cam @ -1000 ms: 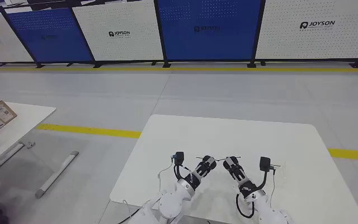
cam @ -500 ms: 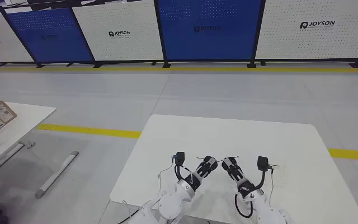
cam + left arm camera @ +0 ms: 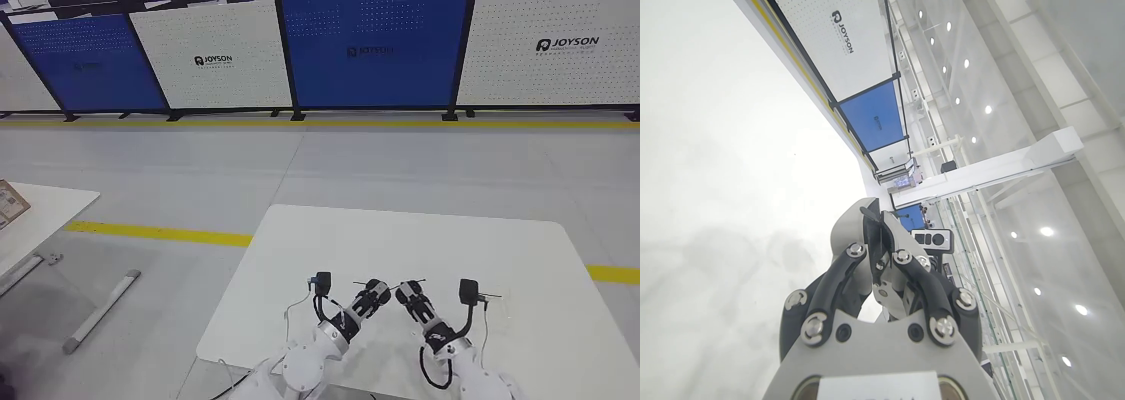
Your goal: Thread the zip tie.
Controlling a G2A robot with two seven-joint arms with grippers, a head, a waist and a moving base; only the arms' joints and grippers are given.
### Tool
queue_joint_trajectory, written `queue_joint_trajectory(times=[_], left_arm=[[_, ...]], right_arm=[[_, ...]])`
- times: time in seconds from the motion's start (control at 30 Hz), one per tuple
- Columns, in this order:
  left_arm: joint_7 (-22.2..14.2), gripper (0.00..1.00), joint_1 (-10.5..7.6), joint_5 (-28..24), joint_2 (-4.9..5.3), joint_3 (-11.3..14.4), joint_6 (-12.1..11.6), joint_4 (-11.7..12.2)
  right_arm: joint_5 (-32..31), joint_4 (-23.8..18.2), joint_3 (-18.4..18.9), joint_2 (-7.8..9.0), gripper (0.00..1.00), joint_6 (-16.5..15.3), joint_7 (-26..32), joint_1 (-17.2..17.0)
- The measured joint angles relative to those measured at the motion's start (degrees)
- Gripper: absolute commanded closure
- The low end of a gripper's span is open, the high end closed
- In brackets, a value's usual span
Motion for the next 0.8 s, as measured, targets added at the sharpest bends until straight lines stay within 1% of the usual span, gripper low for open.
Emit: queue_joint_trajectory(times=[0.13, 0.2, 0.23, 0.27, 0.3, 0.33, 0.4, 0.53, 0.63, 0.8], left_arm=[[-0.2, 1.0, -0.01, 0.1, 0.01, 0.0, 0.3, 0.1], [-0.1, 1.0, -0.03, 0.1, -0.01, 0.0, 0.6, 0.1], [0.0, 0.89, -0.05, 0.1, -0.03, 0.0, 0.8, 0.1], [0.1, 0.8, -0.06, 0.3, -0.03, 0.0, 1.0, 0.1], [0.2, 0.75, -0.07, 0.4, -0.03, -0.1, 1.1, 0.1], [0.2, 0.68, -0.06, 0.6, -0.03, -0.1, 1.2, 0.2], [0.2, 0.66, -0.06, 0.9, -0.03, -0.1, 1.4, 0.2], [0.3, 0.65, -0.07, 1.2, -0.03, -0.1, 1.5, 0.3], [0.3, 0.68, -0.03, 1.4, -0.03, -0.2, 1.5, 0.4], [0.5, 0.81, 0.13, 1.3, 0.04, -0.8, 1.2, 0.3]], right_arm=[[0.5, -0.3, 0.2, -0.01, 1.0, -1.4, 0.1, -0.2], [0.2, -0.5, 0.4, 0.03, 1.0, -1.3, -0.3, -0.5], [-0.3, -0.6, 0.5, 0.05, 1.0, -0.8, -0.7, -0.6], [-0.6, -0.7, 0.5, 0.05, 1.0, -0.4, -0.9, -0.6], [-0.9, -0.9, 0.5, 0.04, 1.0, -0.1, -1.1, -0.7], [-1.2, -1.0, 0.5, 0.02, 1.0, 0.3, -1.4, -0.7], [-1.6, -1.2, 0.4, -0.01, 1.0, 0.8, -1.8, -0.8], [-2.3, -1.4, 0.3, -0.06, 1.0, 1.7, -2.3, -0.9], [-2.9, -1.5, 0.2, -0.11, 1.0, 2.4, -2.7, -0.9], [-3.1, -1.5, 0.3, -0.16, 1.0, 2.9, -2.9, -1.0]])
